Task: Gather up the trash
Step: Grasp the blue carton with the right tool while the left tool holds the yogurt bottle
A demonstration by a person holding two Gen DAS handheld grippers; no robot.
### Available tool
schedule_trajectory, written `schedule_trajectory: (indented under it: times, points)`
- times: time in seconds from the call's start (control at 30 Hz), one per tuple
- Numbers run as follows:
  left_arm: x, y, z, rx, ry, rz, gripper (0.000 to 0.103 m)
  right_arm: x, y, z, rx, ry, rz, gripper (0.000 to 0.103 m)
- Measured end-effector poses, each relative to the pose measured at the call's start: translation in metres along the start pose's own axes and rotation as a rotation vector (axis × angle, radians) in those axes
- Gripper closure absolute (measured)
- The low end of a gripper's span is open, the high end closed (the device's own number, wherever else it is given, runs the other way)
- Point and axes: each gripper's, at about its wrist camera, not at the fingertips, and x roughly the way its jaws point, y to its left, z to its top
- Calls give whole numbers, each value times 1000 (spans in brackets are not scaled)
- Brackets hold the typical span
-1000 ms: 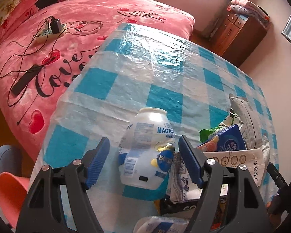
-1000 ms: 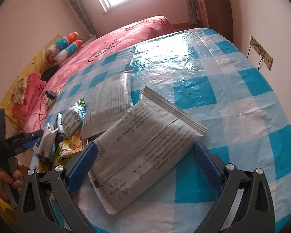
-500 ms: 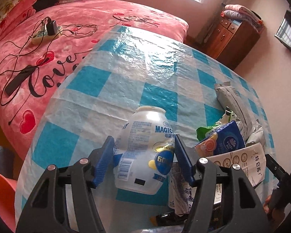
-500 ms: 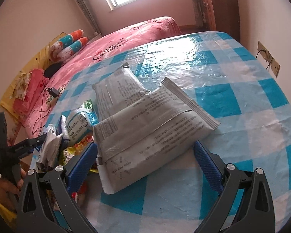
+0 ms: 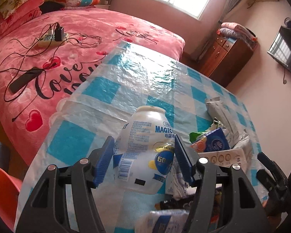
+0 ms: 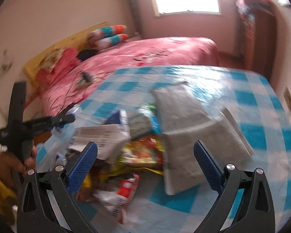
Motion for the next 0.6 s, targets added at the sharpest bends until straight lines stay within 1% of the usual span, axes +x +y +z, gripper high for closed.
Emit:
schedule_trajectory:
  times: [0.1,0.13,0.2,0.23,0.3,0.4,0.47,0.5,0.6]
  points:
    - [-11,7,-3,-12,-13,-10,40,1,22,0,-54,10,80,5]
    - [-13,9,-5,-13,-16,-11,40,1,30,-1,-60,16,133,5]
    - [-21,15,-8,-14,-25,-5,40,2,46,-5,-83,26,197,5]
    - [-24,18,-10,-16,-27,-3,40,4,57,-8,-120,37,221,5]
    - [-32,24,-14,-26,-30,-1,40,7,73,-11,-179,41,209,5]
    - [-40,31,-19,-35,-36,0,40,15,77,-5,-201,53,174,5]
    - [-47,34,-25,-35,-40,-1,40,21,81,6,-262,39,105,5]
    - [-49,36,-28,-34,-41,1,40,25,81,10,-290,39,85,5]
    - [-53,40,-36,-35,-37,1,40,44,82,21,-371,82,71,6]
